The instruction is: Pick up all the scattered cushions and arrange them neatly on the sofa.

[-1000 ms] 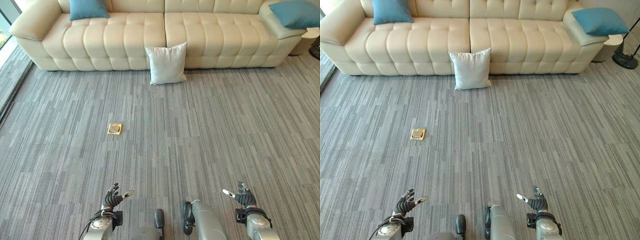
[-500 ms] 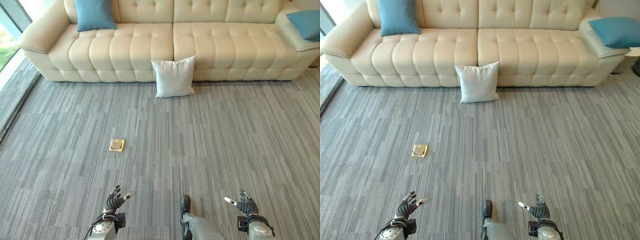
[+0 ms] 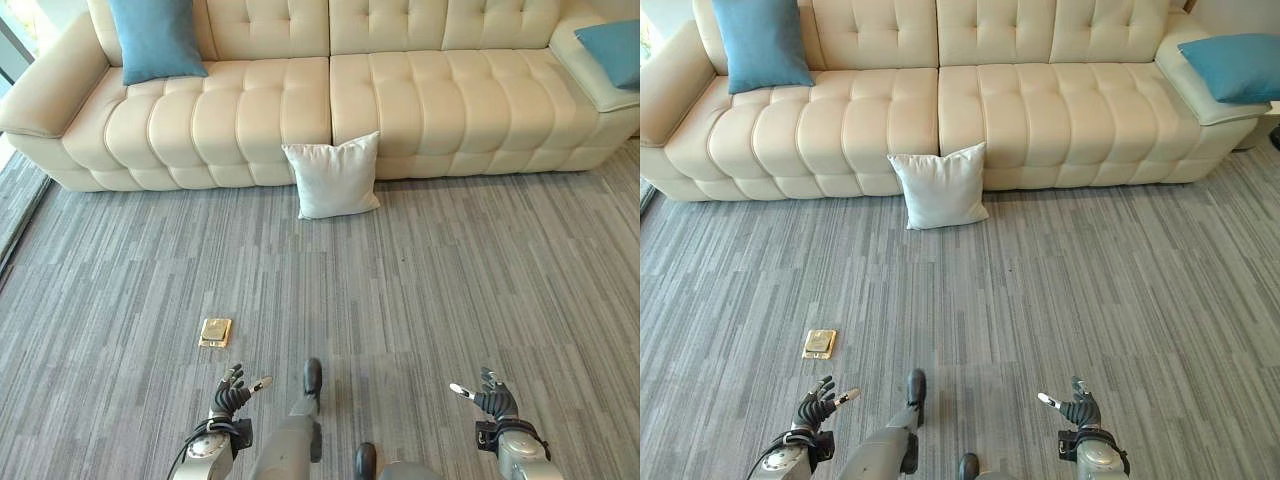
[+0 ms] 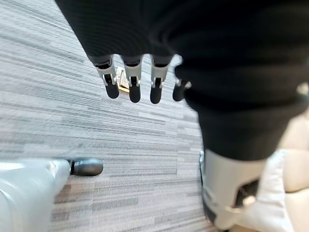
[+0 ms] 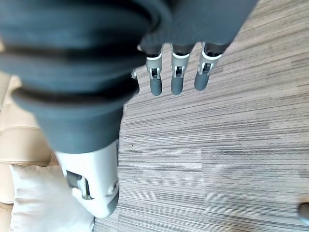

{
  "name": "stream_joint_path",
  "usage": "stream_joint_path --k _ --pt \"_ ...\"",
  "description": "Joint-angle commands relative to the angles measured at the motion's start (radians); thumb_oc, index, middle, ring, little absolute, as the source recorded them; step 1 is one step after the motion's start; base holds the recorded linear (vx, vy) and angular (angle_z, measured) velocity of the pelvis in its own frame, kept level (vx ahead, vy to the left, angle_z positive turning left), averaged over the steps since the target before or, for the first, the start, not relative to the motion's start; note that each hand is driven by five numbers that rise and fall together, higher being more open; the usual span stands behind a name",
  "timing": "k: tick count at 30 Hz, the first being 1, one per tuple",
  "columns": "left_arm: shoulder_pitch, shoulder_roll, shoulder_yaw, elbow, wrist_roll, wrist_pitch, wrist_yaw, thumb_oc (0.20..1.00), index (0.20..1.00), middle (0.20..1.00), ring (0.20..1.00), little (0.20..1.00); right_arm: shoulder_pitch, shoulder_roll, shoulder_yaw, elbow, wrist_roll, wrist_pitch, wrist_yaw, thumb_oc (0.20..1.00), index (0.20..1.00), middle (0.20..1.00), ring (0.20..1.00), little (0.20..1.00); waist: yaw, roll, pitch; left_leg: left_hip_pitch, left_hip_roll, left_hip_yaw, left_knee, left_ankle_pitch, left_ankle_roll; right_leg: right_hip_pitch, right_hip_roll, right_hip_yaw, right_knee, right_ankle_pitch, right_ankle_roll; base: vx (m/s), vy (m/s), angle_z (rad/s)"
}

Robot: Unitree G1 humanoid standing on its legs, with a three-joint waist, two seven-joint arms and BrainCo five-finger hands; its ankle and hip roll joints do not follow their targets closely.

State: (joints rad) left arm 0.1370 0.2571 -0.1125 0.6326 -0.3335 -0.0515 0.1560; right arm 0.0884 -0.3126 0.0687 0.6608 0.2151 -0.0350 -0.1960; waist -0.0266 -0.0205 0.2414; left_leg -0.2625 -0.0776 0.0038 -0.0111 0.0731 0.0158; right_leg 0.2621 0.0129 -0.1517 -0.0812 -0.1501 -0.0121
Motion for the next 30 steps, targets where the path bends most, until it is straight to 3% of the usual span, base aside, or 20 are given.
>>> stream_joint_path --k 1,2,4,6,8,10,11,14,16,18,20,21,24,25,27,28,29,30 --pt "0.002 0.025 0.007 -0.025 0.011 -0.023 0.003 1.000 1.000 1.000 1.000 1.000 0.002 -0.021 0.002 -0.026 -0.046 -0.012 0.005 1.000 1.000 1.000 1.000 1.000 0.024 -0.015 -0.040 0.142 0.036 -0.014 -0.053 0.009 -0.039 -0.058 -0.031 0.042 0.023 0.010 0.065 0.43 0.215 -0.21" --pt "0.002 0.025 0.007 -0.025 0.011 -0.023 0.003 1.000 1.000 1.000 1.000 1.000 0.002 -0.021 0.002 -0.026 -0.046 -0.012 0.005 1.000 1.000 1.000 1.000 1.000 0.025 -0.015 -0.040 0.142 0.036 -0.012 -0.052 0.008 -0.039 -0.058 -0.032 0.044 0.024 0.009 0.065 0.54 0.286 -0.40" --pt "0.003 0.037 0.008 -0.014 0.010 -0.021 0.001 1.000 1.000 1.000 1.000 1.000 -0.001 -0.008 0.006 -0.026 -0.044 -0.013 0.019 1.000 1.000 1.000 1.000 1.000 0.030 -0.037 -0.053 0.153 0.022 0.009 -0.005 -0.044 -0.009 -0.083 -0.059 0.071 0.119 0.010 0.089 0.44 0.240 -0.56" --pt "-0.003 0.046 0.004 -0.015 0.013 -0.017 -0.002 1.000 1.000 1.000 1.000 1.000 -0.005 -0.004 0.013 -0.023 -0.058 -0.007 0.023 1.000 1.000 1.000 1.000 1.000 0.033 -0.041 -0.053 0.179 0.013 0.017 -0.007 -0.073 0.013 -0.138 -0.074 0.072 0.262 0.041 0.112 0.28 0.211 -0.18" --pt "-0.009 0.056 0.004 -0.022 0.016 -0.015 0.004 1.000 1.000 1.000 1.000 1.000 -0.014 -0.002 0.014 -0.026 -0.059 -0.008 0.025 1.000 1.000 1.000 1.000 1.000 0.029 -0.040 -0.033 0.219 0.000 0.034 -0.009 -0.101 0.043 -0.226 -0.105 0.070 0.467 0.148 0.138 0.21 0.215 -0.14" --pt "-0.010 0.062 0.001 -0.028 0.019 -0.012 0.003 1.000 1.000 1.000 1.000 1.000 -0.017 0.000 0.012 -0.023 -0.063 -0.005 0.022 1.000 1.000 1.000 1.000 1.000 0.021 -0.027 -0.016 0.260 0.001 0.041 -0.017 -0.118 0.058 -0.291 -0.120 0.060 0.588 0.189 0.134 0.22 0.169 -0.04" --pt "-0.013 0.063 0.001 -0.029 0.022 -0.009 0.004 1.000 1.000 1.000 1.000 1.000 -0.016 0.004 0.013 -0.023 -0.066 -0.004 0.022 1.000 1.000 1.000 1.000 1.000 0.016 -0.017 -0.007 0.281 0.005 0.043 -0.016 -0.130 0.064 -0.330 -0.124 0.052 0.624 0.176 0.122 0.23 0.131 0.03" --pt "-0.020 0.063 0.005 -0.032 0.016 -0.014 0.003 1.000 1.000 1.000 1.000 1.000 -0.015 0.003 0.007 -0.008 -0.065 0.003 0.019 1.000 1.000 1.000 1.000 1.000 0.018 0.011 0.012 0.337 0.027 0.060 -0.029 -0.151 0.059 -0.398 -0.135 -0.022 0.537 0.111 0.101 0.23 0.049 -0.03" --pt "-0.020 0.060 0.011 -0.037 0.001 -0.015 0.002 1.000 1.000 1.000 1.000 1.000 -0.016 0.002 0.001 -0.007 -0.063 0.004 0.017 1.000 1.000 1.000 1.000 1.000 0.019 0.019 0.018 0.356 0.037 0.070 -0.036 -0.161 0.052 -0.403 -0.139 -0.054 0.460 0.105 0.103 0.16 -0.026 -0.03" --pt "-0.022 0.052 0.023 -0.036 -0.029 -0.017 -0.003 1.000 1.000 1.000 1.000 1.000 -0.019 0.001 -0.004 -0.008 -0.061 0.008 0.011 1.000 1.000 1.000 1.000 1.000 0.017 0.027 0.029 0.384 0.045 0.079 -0.051 -0.172 0.036 -0.413 -0.130 -0.062 0.283 0.137 0.125 0.20 -0.083 -0.09" --pt "-0.031 0.044 0.043 -0.031 -0.058 -0.021 0.000 1.000 1.000 1.000 1.000 1.000 -0.012 0.007 -0.015 -0.012 -0.061 0.017 0.011 1.000 1.000 1.000 1.000 1.000 0.003 0.022 0.032 0.436 0.049 0.085 -0.075 -0.181 0.010 -0.439 -0.091 0.012 0.032 0.222 0.164 0.44 -0.229 0.05" --pt "-0.035 0.043 0.048 -0.032 -0.065 -0.024 -0.001 1.000 1.000 1.000 1.000 1.000 -0.007 0.007 -0.021 -0.017 -0.062 0.019 0.012 1.000 1.000 1.000 1.000 1.000 -0.001 0.020 0.027 0.453 0.053 0.083 -0.076 -0.189 0.000 -0.446 -0.086 0.023 -0.006 0.232 0.171 0.49 -0.270 -0.09" --pt "-0.036 0.036 0.042 -0.024 -0.068 -0.025 -0.007 1.000 1.000 1.000 1.000 1.000 0.009 0.009 -0.025 -0.018 -0.064 0.018 0.017 1.000 1.000 1.000 1.000 1.000 -0.010 0.018 0.009 0.476 0.058 0.063 -0.067 -0.208 -0.011 -0.421 -0.086 0.018 -0.006 0.225 0.167 0.40 -0.224 0.19" --pt "-0.037 0.019 0.036 -0.010 -0.071 -0.025 -0.008 1.000 1.000 1.000 1.000 1.000 0.014 0.005 -0.027 -0.010 -0.060 0.016 0.019 1.000 1.000 1.000 1.000 1.000 -0.020 0.024 -0.005 0.493 0.074 0.059 -0.046 -0.208 -0.020 -0.402 -0.074 0.015 0.010 0.235 0.146 0.46 -0.273 0.68" --pt "-0.038 0.008 0.033 -0.013 -0.086 -0.024 -0.008 1.000 1.000 1.000 1.000 1.000 0.014 -0.009 -0.029 -0.005 -0.055 0.015 0.024 1.000 1.000 1.000 1.000 1.000 -0.031 0.040 -0.017 0.484 0.099 0.048 0.014 -0.169 -0.043 -0.391 -0.065 0.000 0.051 0.212 0.120 0.55 -0.377 0.68" --pt "-0.042 0.000 0.032 -0.007 -0.100 -0.027 -0.010 1.000 1.000 1.000 1.000 1.000 0.017 -0.022 -0.033 -0.008 -0.041 0.005 0.025 1.000 1.000 1.000 1.000 1.000 -0.038 0.050 -0.027 0.459 0.118 0.036 0.083 -0.106 -0.071 -0.373 -0.055 -0.012 0.058 0.184 0.095 0.36 -0.289 0.41" --pt "-0.042 0.000 0.032 -0.007 -0.100 -0.027 -0.010 1.000 1.000 1.000 1.000 1.000 0.017 -0.022 -0.033 -0.008 -0.041 0.005 0.025 1.000 1.000 1.000 1.000 1.000 -0.040 0.050 -0.028 0.457 0.118 0.034 0.085 -0.107 -0.071 -0.373 -0.055 -0.014 0.058 0.184 0.095 0.38 -0.335 0.31" --pt "-0.042 -0.001 0.031 -0.006 -0.098 -0.028 -0.010 1.000 1.000 1.000 1.000 1.000 0.018 -0.026 -0.033 -0.009 -0.037 0.002 0.026 1.000 1.000 1.000 1.000 1.000 -0.039 0.051 -0.033 0.446 0.126 0.027 0.136 -0.068 -0.086 -0.351 -0.046 -0.021 0.055 0.162 0.080 0.25 -0.215 0.18"
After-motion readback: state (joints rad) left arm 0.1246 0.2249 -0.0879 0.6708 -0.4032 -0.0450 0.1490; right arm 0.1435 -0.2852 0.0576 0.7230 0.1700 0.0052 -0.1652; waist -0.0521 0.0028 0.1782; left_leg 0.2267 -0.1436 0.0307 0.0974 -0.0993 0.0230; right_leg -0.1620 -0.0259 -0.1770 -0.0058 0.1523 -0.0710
